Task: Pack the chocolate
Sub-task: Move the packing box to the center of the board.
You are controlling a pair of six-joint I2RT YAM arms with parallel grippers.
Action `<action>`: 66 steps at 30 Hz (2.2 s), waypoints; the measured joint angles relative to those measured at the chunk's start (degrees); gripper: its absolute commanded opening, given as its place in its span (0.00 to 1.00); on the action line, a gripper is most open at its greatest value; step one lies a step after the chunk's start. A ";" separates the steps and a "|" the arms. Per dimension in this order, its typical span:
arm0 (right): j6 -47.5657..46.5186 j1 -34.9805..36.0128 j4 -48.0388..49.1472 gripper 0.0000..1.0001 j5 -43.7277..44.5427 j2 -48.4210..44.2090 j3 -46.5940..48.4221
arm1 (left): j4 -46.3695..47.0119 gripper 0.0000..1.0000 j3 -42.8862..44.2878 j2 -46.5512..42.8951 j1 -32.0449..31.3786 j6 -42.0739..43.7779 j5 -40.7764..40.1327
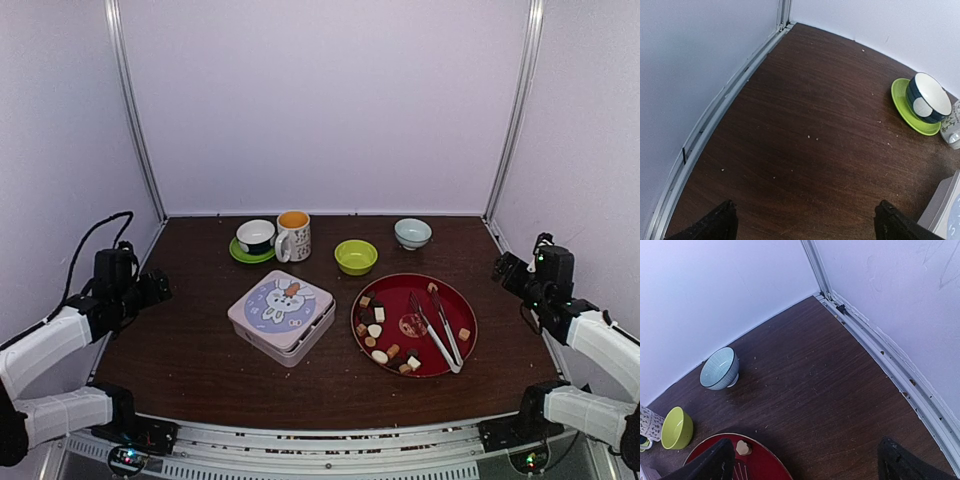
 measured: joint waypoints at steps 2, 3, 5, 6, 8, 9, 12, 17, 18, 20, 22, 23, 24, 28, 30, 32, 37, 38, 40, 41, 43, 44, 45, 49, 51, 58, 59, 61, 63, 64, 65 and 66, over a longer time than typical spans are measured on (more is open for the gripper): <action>0.02 0.00 -0.13 1.00 0.04 0.09 0.02 | 0.11 0.98 0.00 0.76 0.00 0.04 0.59; 0.04 0.00 -0.37 1.00 0.04 0.22 0.07 | 0.09 0.98 0.09 1.05 0.00 0.11 1.01; 0.09 0.00 -1.51 1.00 0.07 0.72 0.59 | -0.09 0.98 1.05 2.25 0.00 0.79 3.67; 0.11 0.00 -2.47 1.00 0.09 1.11 1.20 | -0.07 0.98 1.68 2.86 0.00 1.22 5.27; 0.17 0.02 -4.52 1.00 0.07 1.86 2.75 | 0.37 0.98 3.19 4.42 0.00 2.43 9.86; 0.17 0.00 -5.16 1.00 0.07 1.97 3.28 | 0.81 0.98 3.80 5.22 0.00 2.93 11.93; 0.22 0.00 -6.45 1.00 -0.42 1.77 4.17 | 2.47 0.98 4.63 7.21 0.00 4.17 17.55; 1.22 0.02 -9.60 1.00 -3.30 0.83 4.87 | 3.15 0.97 4.70 8.37 0.00 5.86 23.98; 1.53 0.02 -10.60 1.00 -4.26 0.66 5.55 | 3.19 0.97 4.83 8.37 0.00 6.03 24.79; 2.01 0.09 -12.04 1.00 -5.75 0.48 7.02 | 3.45 0.96 5.31 8.37 0.00 6.38 26.47; 2.19 0.33 -13.40 1.00 -7.37 0.20 8.52 | 4.28 0.95 5.90 8.83 0.00 6.58 28.17; 2.19 0.46 -13.81 1.00 -8.15 -0.04 8.98 | 4.55 0.94 6.40 9.53 0.00 6.62 29.27; 2.19 0.55 -14.45 1.00 -8.96 -0.26 9.44 | 5.16 0.94 7.04 10.82 0.00 6.64 30.58; 2.29 1.42 -15.96 1.00 -12.94 -0.28 10.25 | 7.56 0.91 9.53 18.21 -0.07 6.56 36.35; 2.89 3.30 -16.65 1.00 -14.71 -0.02 10.25 | 8.63 0.90 10.78 22.51 -0.37 6.54 39.26; 3.56 6.82 -16.85 1.00 -15.72 0.57 10.25 | 9.16 0.90 12.00 26.23 -0.96 6.54 41.72; 6.88 18.18 -16.09 1.00 -16.17 3.34 10.25 | 12.63 0.90 13.03 33.59 -2.99 6.05 48.09; 7.58 20.24 -15.78 1.00 -16.15 4.15 10.25 | 13.51 0.90 13.03 34.86 -3.41 5.81 49.16; 9.29 24.20 -15.21 1.00 -15.82 6.21 10.45 | 14.95 0.90 13.09 37.33 -4.24 5.38 51.01; 10.27 26.43 -14.78 1.00 -15.58 7.37 10.64 | 15.72 0.90 13.31 38.86 -4.76 5.07 52.00; 11.93 30.14 -13.99 1.00 -15.08 9.44 11.34 | 16.90 0.90 14.01 41.59 -5.68 4.61 53.57; 12.52 31.52 -13.51 1.00 -14.86 10.21 11.65 | 17.40 0.89 14.29 42.58 -6.05 4.44 54.10; 13.42 33.33 -12.92 1.00 -14.56 11.28 12.26 | 17.81 0.89 14.95 43.98 -6.64 4.28 54.82; 15.76 39.36 -10.93 1.00 -13.79 16.09 15.19 | 19.85 0.86 16.52 47.12 -8.57 3.39 57.00; 16.90 42.21 -9.88 1.00 -13.16 18.64 16.74 | 21.09 0.86 16.76 47.80 -9.55 2.71 57.99; 20.83 48.39 -6.05 1.00 -12.50 24.55 18.60 | 28.68 0.84 14.10 47.80 -12.85 -1.77 58.45; 21.16 49.07 -5.51 1.00 -12.46 25.46 18.80 | 30.45 0.83 13.00 47.78 -13.25 -2.67 58.36; 21.97 50.23 -4.72 1.00 -12.31 26.75 18.93 | 32.92 0.83 10.93 47.71 -14.10 -4.39 58.25; 22.80 51.45 -4.20 1.00 -12.04 27.74 18.95 | 34.58 0.82 9.01 47.56 -15.28 -6.01 57.99; 23.10 51.91 -3.89 1.00 -11.96 28.11 18.95 | 35.78 0.82 7.78 47.34 -16.02 -6.97 57.75; 23.45 52.41 -3.58 1.00 -11.89 28.44 18.95 | 36.41 0.82 6.73 46.99 -16.65 -7.76 57.64; 23.76 52.76 -3.34 1.00 -11.85 28.68 18.95 | 37.35 0.82 5.44 46.47 -17.29 -8.63 57.57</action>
